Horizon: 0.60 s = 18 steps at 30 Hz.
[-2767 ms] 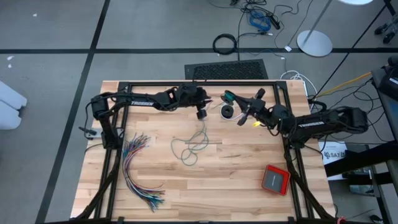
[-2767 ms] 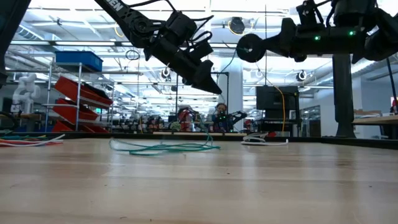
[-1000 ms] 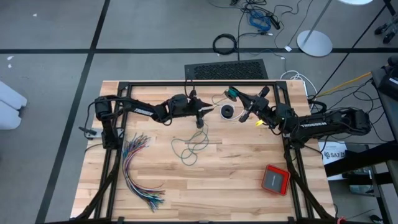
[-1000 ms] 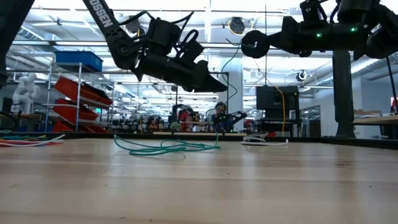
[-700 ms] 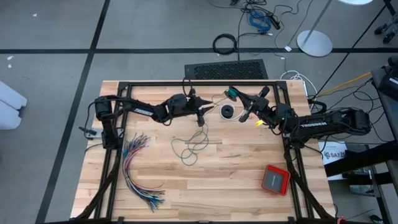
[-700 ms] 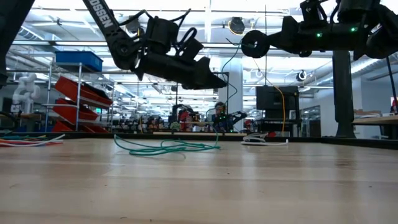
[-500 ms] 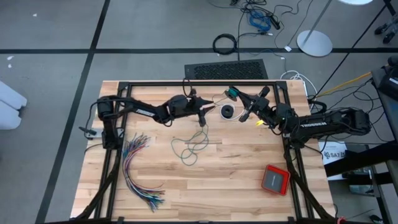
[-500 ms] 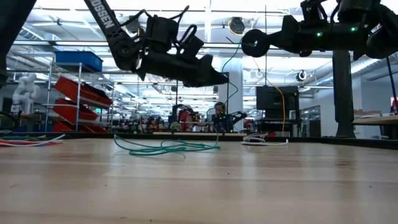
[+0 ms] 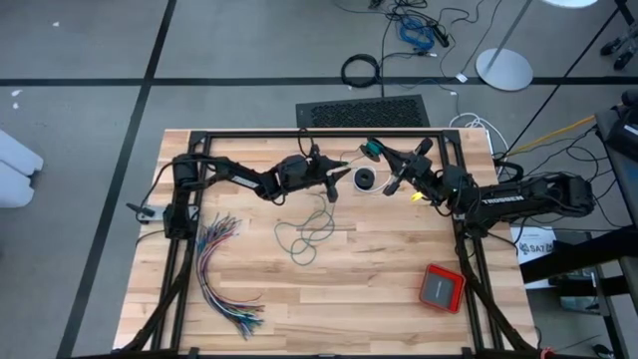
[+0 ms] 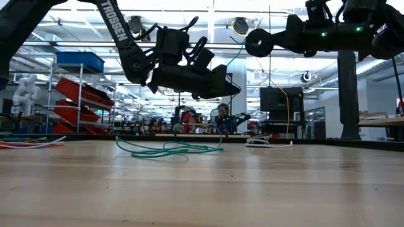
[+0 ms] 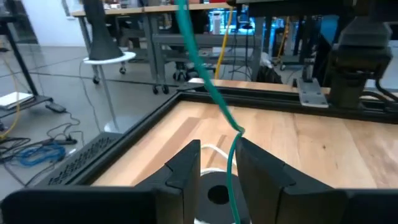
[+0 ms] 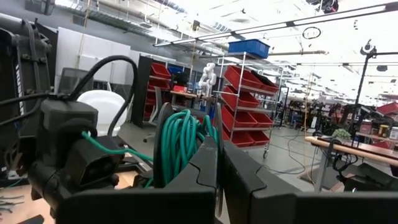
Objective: Coil cords
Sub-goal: Coil the green wire onto the spool
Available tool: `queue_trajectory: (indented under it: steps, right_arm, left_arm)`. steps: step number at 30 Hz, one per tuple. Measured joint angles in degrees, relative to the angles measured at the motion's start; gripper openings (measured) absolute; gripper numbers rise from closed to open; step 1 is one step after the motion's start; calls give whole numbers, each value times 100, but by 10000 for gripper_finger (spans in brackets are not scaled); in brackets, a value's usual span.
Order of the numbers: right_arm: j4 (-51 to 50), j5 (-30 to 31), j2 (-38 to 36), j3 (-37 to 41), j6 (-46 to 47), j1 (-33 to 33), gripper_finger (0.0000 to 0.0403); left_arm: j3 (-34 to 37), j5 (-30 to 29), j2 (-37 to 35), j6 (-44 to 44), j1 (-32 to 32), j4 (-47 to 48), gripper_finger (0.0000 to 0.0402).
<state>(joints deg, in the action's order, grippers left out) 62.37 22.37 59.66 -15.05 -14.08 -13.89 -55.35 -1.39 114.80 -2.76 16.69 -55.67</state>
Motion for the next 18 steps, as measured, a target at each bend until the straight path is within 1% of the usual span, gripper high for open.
queue_trajectory:
  steps: [6, 11, 14, 18]
  right_arm:
    - [5, 0, 0, 0, -21, -4, 0]
    - [3, 0, 0, 0, -18, -4, 0]
    - [8, 2, 0, 0, -11, -4, 0]
    - [9, 0, 0, 0, 21, -4, 0]
  left_arm:
    - [0, -46, 1, -3, -26, -6, 110]
    - [-1, -52, 4, -56, -146, -240, 110]
    - [-22, -264, 7, -57, -188, -193, 109]
    - [-22, -270, 9, -51, -181, -271, 109]
